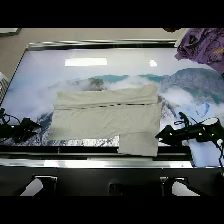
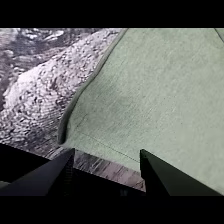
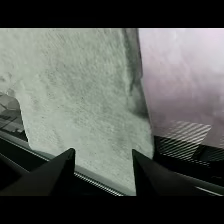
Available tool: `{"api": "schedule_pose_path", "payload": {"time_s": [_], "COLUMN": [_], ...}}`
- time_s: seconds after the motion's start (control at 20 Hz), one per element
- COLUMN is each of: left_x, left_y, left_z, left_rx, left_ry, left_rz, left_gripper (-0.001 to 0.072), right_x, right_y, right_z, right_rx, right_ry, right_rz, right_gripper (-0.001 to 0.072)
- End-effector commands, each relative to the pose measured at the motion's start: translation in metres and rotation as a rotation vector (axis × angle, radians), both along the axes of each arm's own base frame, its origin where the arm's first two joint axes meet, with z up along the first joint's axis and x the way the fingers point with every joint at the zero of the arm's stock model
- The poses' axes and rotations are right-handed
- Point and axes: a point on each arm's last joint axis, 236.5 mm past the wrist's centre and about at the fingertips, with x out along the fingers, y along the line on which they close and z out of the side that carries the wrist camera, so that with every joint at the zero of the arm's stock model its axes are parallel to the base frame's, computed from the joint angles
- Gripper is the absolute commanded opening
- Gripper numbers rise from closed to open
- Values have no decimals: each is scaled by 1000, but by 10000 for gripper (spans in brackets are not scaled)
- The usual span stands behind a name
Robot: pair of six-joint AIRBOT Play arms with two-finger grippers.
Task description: Fold the clothes and pants, and hang the long-sleeved shirts on hangers.
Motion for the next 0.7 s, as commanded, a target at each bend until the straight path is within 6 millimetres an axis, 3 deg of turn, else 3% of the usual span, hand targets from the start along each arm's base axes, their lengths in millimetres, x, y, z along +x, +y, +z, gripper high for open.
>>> {"api": "schedule_pose_path", "payload": {"time_s": [0.0,0.3,0.55,0.65], "left_x": [-1,-3,-3,-2], "left_y": [-6,-8,-8,-7], "left_z": [0,0,0,0], "left_rx": [-27,-34,-33,-27], "left_ry": [-8,-1,-1,-6], "left_rz": [0,-7,-7,-2], "left_gripper": [474,474,474,474], "right_x": [-24,-32,-18,-15], "right_y": [5,-2,-1,9], "right_z": [-17,-22,-26,-28], "right_rx": [-7,-42,-45,-7], "right_ry": [46,67,47,42], "right_rz": [18,44,-38,-91], "right_gripper": [427,426,424,376]}}
